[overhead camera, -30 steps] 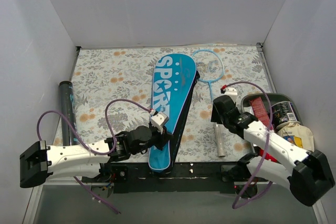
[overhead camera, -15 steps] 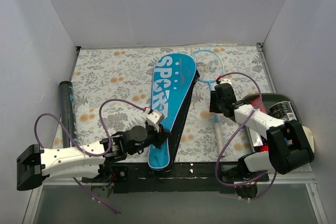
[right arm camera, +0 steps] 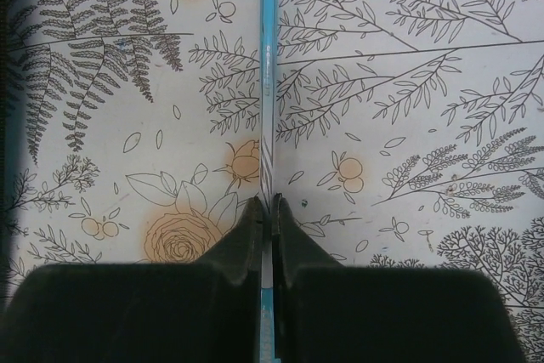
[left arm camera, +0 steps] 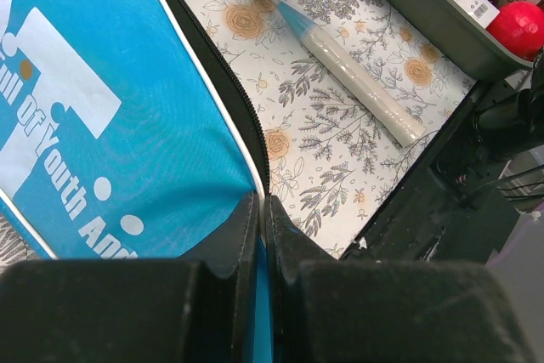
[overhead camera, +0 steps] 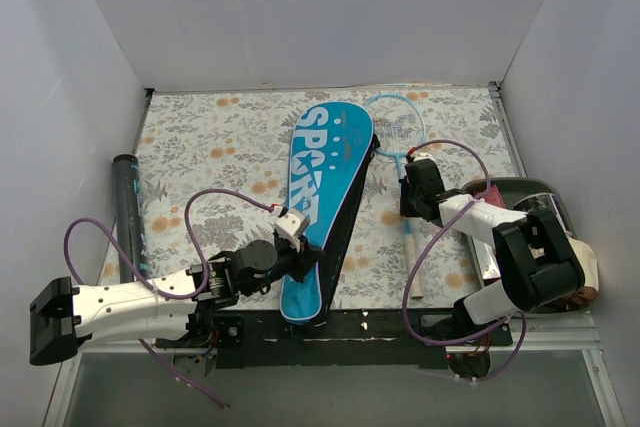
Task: Pack up the badminton gear
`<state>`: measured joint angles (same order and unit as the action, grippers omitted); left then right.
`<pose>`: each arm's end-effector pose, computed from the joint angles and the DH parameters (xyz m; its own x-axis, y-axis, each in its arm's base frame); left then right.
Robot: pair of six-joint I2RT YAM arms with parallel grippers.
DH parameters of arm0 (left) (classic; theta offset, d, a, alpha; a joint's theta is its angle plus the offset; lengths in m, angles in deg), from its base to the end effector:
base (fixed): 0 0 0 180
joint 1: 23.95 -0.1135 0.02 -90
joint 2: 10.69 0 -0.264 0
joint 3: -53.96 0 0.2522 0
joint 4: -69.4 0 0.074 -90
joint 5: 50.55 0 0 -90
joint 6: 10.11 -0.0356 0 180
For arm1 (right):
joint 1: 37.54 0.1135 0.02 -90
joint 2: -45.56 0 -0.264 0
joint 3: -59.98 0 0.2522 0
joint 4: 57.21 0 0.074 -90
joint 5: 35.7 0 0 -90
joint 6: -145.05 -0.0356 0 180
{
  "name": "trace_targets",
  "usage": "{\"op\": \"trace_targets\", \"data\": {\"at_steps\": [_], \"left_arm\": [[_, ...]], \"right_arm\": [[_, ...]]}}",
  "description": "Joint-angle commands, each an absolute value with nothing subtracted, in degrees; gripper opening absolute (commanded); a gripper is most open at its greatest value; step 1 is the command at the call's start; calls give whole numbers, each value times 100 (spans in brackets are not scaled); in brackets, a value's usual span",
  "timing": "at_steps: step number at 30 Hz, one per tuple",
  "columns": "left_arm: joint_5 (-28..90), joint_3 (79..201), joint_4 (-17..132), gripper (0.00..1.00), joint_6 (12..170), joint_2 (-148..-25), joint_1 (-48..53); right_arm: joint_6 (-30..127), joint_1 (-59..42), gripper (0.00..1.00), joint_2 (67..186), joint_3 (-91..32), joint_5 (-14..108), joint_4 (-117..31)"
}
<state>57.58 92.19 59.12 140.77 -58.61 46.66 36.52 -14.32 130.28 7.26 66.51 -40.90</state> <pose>0.0745 -0.1784 0.2302 -0.7535 -0.3599 -0.5502 0.2899 0.5692 -0.7694 0.2621 0.1042 0.1615 -0.7321 0.0239 -0.6808 -0.0247 0.9978 0.0616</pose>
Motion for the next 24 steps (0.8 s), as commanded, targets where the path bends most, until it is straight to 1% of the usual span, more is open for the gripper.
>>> {"op": "trace_targets", "data": {"at_steps": [1, 5, 11, 19, 24], "left_arm": [[6010, 9409, 6099, 0, 14071, -5675, 4672], [6080, 9435, 6117, 0, 14150, -5675, 4672], [6133, 9505, 6100, 0, 14150, -5806, 4672], [6221, 9584, 6214, 0, 14159, -5991, 4672], [6326, 9822, 6126, 0, 14281, -6193, 4672]], "right_arm": [[3580, -1477, 1, 13055, 614, 6748, -4292], [3413, -1521, 1, 12984, 430, 7178, -4047], [3070, -1522, 1, 12800, -202, 7522, -3449], [2710, -1469, 1, 11570, -212, 7443, -2545], [2289, -925, 1, 10665, 183, 7697, -1929]]}}
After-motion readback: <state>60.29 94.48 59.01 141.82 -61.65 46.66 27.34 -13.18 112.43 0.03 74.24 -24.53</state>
